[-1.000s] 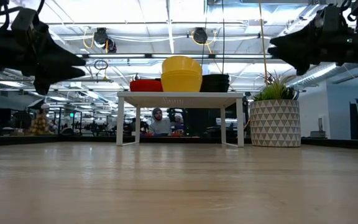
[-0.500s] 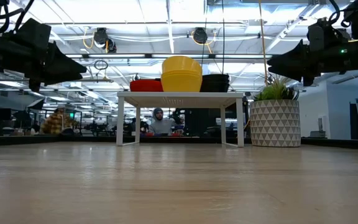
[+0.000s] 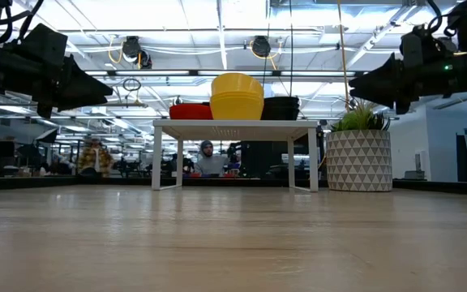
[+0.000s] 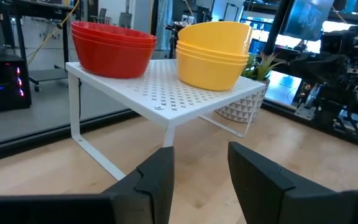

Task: Pick & Place Mini bowls
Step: Return to Home Position

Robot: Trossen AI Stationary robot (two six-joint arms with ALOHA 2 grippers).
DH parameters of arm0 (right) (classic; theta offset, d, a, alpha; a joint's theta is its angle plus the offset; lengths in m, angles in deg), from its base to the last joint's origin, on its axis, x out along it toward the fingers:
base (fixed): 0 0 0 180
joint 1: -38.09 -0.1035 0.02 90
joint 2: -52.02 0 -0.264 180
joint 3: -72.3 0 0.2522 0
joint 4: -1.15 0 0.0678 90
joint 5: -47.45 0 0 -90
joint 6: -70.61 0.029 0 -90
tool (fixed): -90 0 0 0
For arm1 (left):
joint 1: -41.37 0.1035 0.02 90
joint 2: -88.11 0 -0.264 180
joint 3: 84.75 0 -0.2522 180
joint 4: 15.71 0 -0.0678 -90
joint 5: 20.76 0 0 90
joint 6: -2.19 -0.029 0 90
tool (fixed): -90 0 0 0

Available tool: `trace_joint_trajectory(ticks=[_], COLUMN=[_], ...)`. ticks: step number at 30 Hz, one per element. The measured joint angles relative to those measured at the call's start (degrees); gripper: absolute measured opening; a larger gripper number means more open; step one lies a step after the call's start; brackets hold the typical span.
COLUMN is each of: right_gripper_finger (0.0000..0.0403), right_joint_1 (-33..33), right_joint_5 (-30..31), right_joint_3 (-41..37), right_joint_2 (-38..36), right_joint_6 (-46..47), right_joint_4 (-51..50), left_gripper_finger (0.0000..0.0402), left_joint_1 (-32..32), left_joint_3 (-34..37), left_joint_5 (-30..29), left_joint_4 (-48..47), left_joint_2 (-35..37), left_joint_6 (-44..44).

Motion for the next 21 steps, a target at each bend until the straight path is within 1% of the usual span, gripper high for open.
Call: trace_joint_trajectory(ticks=[8, 21], right_gripper_finger=[0.0156, 0.0155], right_joint_1=[0.0, 0.0], right_joint_5=[0.0, 0.0], right_joint_3=[0.0, 0.0], right_joint_2=[0.0, 0.0], right_joint_6=[-1.4, -1.5], right_joint_4=[-2.8, -2.8], left_gripper_finger=[0.0152, 0.0152], left_joint_1=[0.0, 0.0], left_joint_3=[0.0, 0.0], left_joint_5=[0.0, 0.0], left_joint_4=[0.0, 0.0], left_joint_2=[0.0, 0.0], left_joint_6=[0.0, 0.1])
